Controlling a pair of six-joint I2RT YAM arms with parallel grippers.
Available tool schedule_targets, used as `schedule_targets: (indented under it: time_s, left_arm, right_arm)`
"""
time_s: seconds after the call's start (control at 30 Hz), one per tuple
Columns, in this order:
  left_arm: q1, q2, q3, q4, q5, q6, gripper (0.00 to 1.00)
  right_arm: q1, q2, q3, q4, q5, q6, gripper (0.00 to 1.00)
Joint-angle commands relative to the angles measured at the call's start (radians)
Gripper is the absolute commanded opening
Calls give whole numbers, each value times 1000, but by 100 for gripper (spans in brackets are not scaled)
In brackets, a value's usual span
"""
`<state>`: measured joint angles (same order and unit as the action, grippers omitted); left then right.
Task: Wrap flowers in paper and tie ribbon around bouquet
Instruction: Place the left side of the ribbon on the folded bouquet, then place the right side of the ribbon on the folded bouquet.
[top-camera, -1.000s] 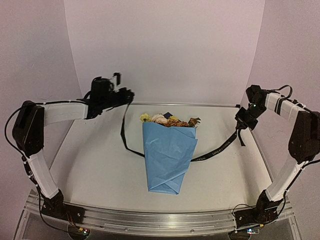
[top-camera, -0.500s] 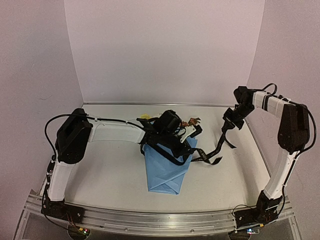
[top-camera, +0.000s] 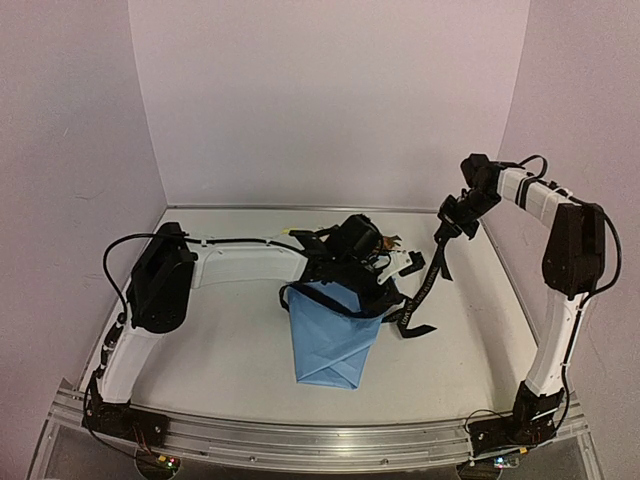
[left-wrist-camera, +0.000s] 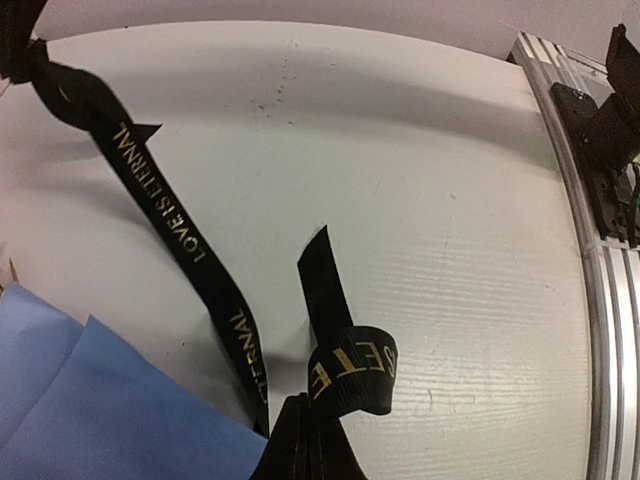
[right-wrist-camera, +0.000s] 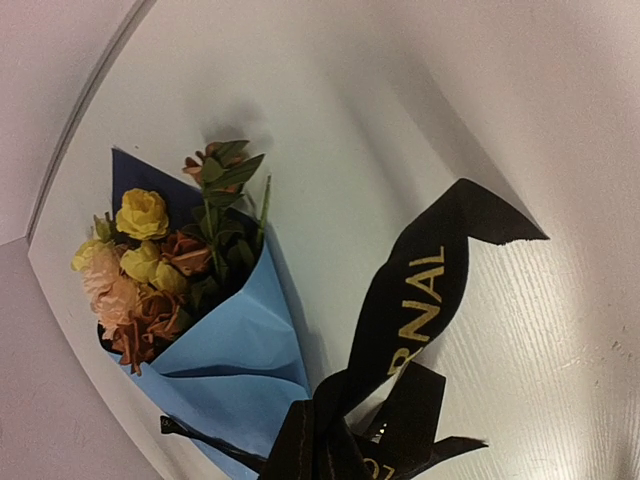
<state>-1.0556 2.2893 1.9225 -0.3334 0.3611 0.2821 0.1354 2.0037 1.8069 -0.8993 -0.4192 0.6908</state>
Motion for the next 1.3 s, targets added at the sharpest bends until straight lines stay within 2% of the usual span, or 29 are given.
schedule_targets:
  time_s: [0.0,0.1,0.13,0.2,0.27,0.33,0.4,0.5,0.67,0.8,0.93,1.03,1.17,1.27]
  left_arm:
    - [-10,60,104,34,-21,15,0]
    - [-10,104,152,63,-27,-18,1]
    - [-10,122,171,61,-34,-31,4]
    - [-10,138,187,66,-64,-68,18]
    - [-4,121,163,101,-92,-115,43]
    - [11,74,106,164,-94,-173,60]
    - [30,10,51,228,-79,-220,69]
    - [68,-90,-45,286,-42,-291,78]
    - [183,-308,-324,401,10,-417,77]
    - [313,-445,-568,415,16,-500,66]
    - [407,-522,-754,422,-9,-544,62]
    - [457,-525,-819,419,-11,-571,60]
    - [466,-484,-794,385,8,-557,60]
    - [467,-447,-760,362,37,-545,60]
  right_arm:
    - [43,-17,69,-3,-35,-37,0]
    - [59,-32,64,20,-59,-47,0]
    - [61,-35,60,27,-68,-46,0]
    - [62,-41,51,44,-87,-40,0]
    - [62,-47,38,56,-99,-41,0]
    - [62,-52,26,72,-115,-45,0]
    - [62,-55,18,89,-139,-45,0]
    - [64,-60,10,123,-194,-45,0]
    - [93,-78,27,169,-296,-53,0]
    - [161,-92,61,196,-397,-54,0]
    - [291,-124,15,256,-553,-54,0]
    - [393,-173,-95,277,-647,-104,0]
    - [470,-172,-228,222,-711,-177,0]
    - [481,-134,-277,155,-676,-218,7]
